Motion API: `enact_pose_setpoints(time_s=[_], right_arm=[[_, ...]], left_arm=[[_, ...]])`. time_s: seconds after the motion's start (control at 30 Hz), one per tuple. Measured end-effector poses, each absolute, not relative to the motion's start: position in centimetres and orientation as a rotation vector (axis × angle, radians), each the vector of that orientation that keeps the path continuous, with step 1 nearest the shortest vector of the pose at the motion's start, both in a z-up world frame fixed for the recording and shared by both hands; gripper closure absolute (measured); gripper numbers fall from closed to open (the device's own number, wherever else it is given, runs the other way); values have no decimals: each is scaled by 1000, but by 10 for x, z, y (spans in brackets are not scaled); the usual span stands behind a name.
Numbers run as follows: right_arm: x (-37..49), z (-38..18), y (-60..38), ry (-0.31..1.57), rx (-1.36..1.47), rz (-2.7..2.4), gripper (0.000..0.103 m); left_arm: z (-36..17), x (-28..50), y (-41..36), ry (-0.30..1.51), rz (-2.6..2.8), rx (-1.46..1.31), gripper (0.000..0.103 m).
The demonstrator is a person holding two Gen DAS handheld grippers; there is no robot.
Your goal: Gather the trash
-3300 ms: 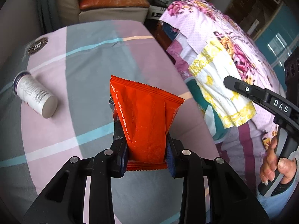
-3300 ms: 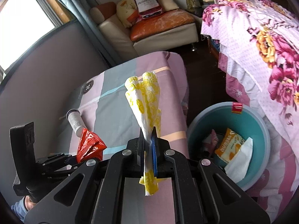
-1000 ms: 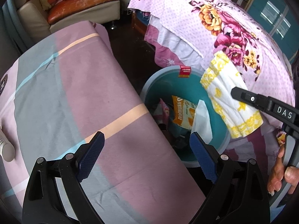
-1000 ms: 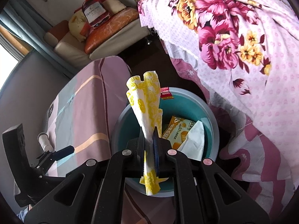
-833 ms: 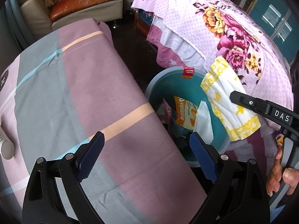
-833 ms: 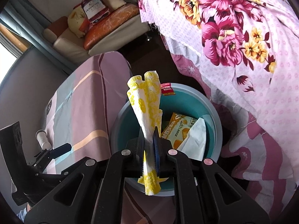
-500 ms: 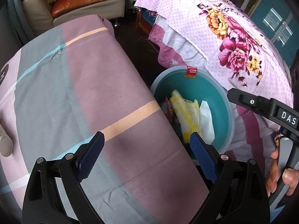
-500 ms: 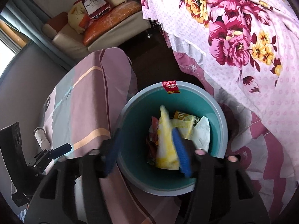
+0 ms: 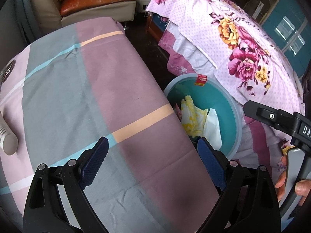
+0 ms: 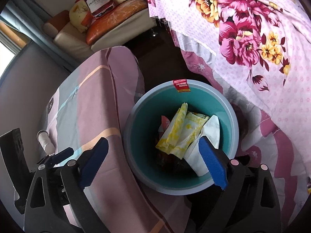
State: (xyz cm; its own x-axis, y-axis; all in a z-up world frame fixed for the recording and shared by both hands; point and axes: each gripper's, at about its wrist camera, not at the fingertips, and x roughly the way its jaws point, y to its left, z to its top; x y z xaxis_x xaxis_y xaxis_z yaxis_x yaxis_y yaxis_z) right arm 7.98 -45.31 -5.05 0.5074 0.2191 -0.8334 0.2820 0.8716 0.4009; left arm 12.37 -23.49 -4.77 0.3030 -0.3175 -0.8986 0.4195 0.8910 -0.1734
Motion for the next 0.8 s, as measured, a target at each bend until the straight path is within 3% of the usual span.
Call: enact_pose_setpoints(time_s=[0.43, 0.53, 0.8], right_arm=[[57, -22, -422, 1054, 418, -62, 7], [47, -13, -415, 1039, 390, -55, 7], [26, 5, -394, 1004, 295, -52, 7]], left_arm=[[-20, 106, -203, 1129, -431, 62, 10], [-13, 100, -196, 1115, -427, 59, 4], [-2, 82, -181, 1107, -409, 48, 4]])
